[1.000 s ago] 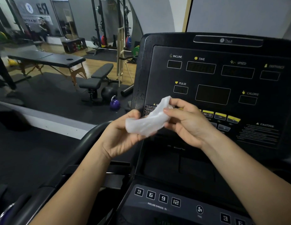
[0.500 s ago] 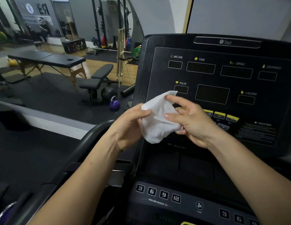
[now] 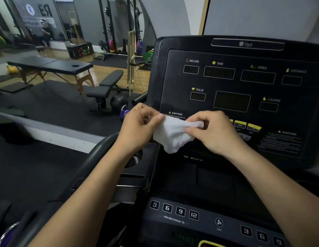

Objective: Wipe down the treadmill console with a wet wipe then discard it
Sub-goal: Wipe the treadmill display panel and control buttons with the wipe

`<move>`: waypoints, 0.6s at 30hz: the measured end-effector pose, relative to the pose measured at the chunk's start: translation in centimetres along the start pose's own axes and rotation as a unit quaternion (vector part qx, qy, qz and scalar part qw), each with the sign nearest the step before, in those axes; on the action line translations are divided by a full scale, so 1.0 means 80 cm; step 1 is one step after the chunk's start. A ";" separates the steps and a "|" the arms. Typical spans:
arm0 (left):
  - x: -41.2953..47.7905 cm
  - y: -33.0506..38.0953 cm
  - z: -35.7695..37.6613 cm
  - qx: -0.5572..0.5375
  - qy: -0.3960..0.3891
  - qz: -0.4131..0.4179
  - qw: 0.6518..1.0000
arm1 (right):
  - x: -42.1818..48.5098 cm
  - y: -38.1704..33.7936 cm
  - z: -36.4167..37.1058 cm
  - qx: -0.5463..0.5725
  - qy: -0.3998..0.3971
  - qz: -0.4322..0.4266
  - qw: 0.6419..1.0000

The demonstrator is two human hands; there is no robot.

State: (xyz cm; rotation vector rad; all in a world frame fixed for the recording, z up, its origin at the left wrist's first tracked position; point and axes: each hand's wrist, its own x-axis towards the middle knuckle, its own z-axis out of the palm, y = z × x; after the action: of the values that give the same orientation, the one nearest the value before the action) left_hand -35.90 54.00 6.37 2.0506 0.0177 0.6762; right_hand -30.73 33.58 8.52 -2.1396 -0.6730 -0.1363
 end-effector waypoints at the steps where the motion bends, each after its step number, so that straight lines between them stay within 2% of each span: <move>1: 0.000 0.000 -0.001 -0.020 -0.003 -0.005 1.000 | 0.000 -0.001 0.001 -0.021 0.014 -0.020 0.999; 2: -0.001 0.000 -0.002 -0.064 -0.011 -0.019 0.998 | 0.002 -0.001 0.000 0.002 0.018 -0.028 0.999; 4: -0.002 0.004 0.000 -0.177 -0.028 -0.072 0.981 | 0.004 -0.004 0.000 0.147 -0.011 0.011 0.989; 5: -0.002 0.007 0.003 -0.237 -0.038 -0.110 0.964 | 0.005 -0.005 0.003 0.210 -0.025 0.037 0.977; 7: -0.003 0.015 0.009 -0.336 -0.075 -0.187 0.920 | 0.005 -0.005 0.012 0.252 -0.012 0.067 0.965; 8: -0.005 0.015 0.012 -0.360 -0.101 -0.211 0.903 | 0.006 -0.004 0.017 0.258 0.003 0.077 0.963; 10: -0.009 0.011 0.014 -0.372 -0.136 -0.217 0.892 | 0.006 -0.003 0.024 0.283 0.014 0.102 0.954; 13: -0.011 0.001 0.007 -0.411 -0.147 -0.209 0.875 | 0.005 -0.002 0.025 0.351 0.006 0.157 0.923; 14: -0.010 -0.002 0.004 -0.406 -0.151 -0.208 0.877 | 0.005 -0.001 0.023 0.360 0.002 0.167 0.918; 16: -0.009 -0.004 0.000 -0.315 -0.163 -0.181 0.917 | 0.006 0.004 0.017 0.359 -0.029 0.170 0.917; 18: -0.008 0.000 -0.002 -0.246 -0.195 -0.129 0.941 | 0.008 0.006 0.010 0.367 -0.097 0.169 0.910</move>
State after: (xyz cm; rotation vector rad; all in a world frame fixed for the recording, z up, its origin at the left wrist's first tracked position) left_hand -36.50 53.98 6.15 1.6232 -0.1001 0.0826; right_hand -30.03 34.27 7.90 -1.5049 -0.3643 0.4595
